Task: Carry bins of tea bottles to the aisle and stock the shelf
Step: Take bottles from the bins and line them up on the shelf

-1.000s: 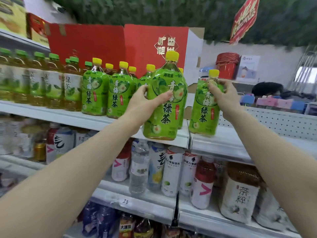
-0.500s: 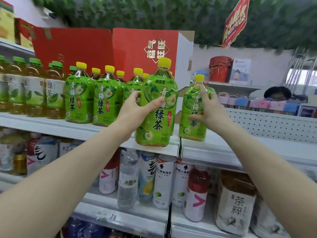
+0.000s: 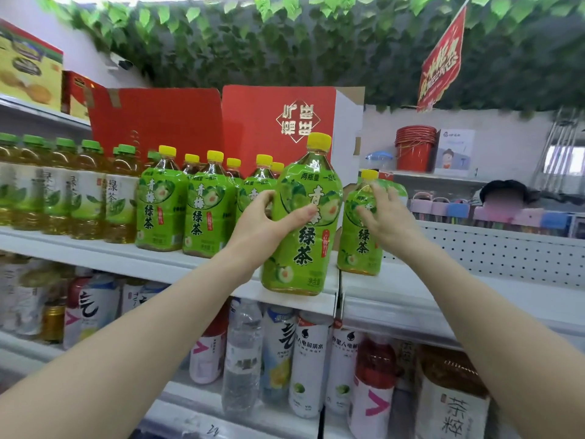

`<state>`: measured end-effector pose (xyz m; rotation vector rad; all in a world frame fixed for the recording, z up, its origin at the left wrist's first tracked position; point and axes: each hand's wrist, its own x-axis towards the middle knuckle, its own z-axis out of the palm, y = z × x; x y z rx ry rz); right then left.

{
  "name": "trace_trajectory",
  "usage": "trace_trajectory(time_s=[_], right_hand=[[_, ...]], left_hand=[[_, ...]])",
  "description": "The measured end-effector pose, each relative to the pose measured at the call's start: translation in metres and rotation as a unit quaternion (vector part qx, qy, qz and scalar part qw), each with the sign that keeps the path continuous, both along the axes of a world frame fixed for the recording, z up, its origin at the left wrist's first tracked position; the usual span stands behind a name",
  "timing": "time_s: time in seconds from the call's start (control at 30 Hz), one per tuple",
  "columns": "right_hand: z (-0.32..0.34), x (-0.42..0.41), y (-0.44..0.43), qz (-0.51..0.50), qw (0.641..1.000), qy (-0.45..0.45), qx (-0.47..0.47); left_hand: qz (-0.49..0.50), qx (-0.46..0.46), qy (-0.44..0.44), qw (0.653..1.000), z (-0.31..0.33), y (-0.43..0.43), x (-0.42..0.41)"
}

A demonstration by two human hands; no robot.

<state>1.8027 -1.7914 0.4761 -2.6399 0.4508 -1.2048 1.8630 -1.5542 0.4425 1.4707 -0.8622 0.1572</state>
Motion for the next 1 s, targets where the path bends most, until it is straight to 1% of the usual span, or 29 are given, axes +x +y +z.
trace_trajectory(time_s=[0.03,0.07,0.1,0.13,0.2,0.27,0.33,0.4,0.43,0.5,0.6,0.63,0.77,0.93,1.0], right_hand=[[0.005,-0.009,0.014,0.07,0.995,-0.051,0.042],[0.01,-0.019,0.03,0.152,0.979,-0.085,0.11],[0.013,-0.026,0.045,0.224,0.952,-0.098,0.184],[0.015,-0.03,0.057,0.262,0.93,-0.098,0.239],[0.016,-0.031,0.072,0.266,0.911,-0.118,0.291],[0.019,-0.034,0.076,0.261,0.892,-0.171,0.326],[0.026,-0.041,0.075,0.25,0.891,-0.207,0.318],[0.034,-0.048,0.068,0.25,0.895,-0.225,0.294],[0.038,-0.048,0.062,0.251,0.895,-0.231,0.286],[0.042,-0.048,0.051,0.222,0.905,-0.242,0.271],[0.039,-0.041,0.035,0.176,0.92,-0.239,0.256],[0.035,-0.038,0.03,0.163,0.925,-0.229,0.256],[0.014,-0.02,0.015,0.123,0.936,-0.215,0.251],[-0.004,0.002,0.01,0.108,0.934,-0.194,0.279],[-0.004,0.005,0.008,0.088,0.949,-0.179,0.244]], left_hand=[[0.0,0.003,-0.004,1.0,0.001,-0.003,-0.002],[-0.004,0.004,-0.009,1.0,0.002,-0.006,-0.005],[-0.007,0.006,-0.017,1.0,0.005,-0.01,-0.009],[-0.011,0.005,-0.029,1.0,0.008,-0.015,-0.012],[-0.023,0.003,-0.046,0.999,0.015,-0.026,-0.019],[-0.045,0.004,-0.056,0.997,0.021,-0.038,-0.021],[-0.049,0.043,-0.097,0.993,0.029,-0.045,-0.023],[-0.03,0.096,-0.166,0.981,0.04,-0.045,-0.023],[-0.011,0.109,-0.2,0.974,0.046,-0.043,-0.02],[0.062,0.118,-0.263,0.955,0.051,-0.038,-0.007],[0.167,0.159,-0.349,0.908,0.047,-0.034,0.012],[0.185,0.181,-0.363,0.895,0.043,-0.033,0.017],[0.215,0.258,-0.381,0.861,0.021,-0.034,0.027],[0.249,0.296,-0.397,0.833,0.005,-0.036,0.037],[0.25,0.295,-0.398,0.831,0.003,-0.038,0.039]])
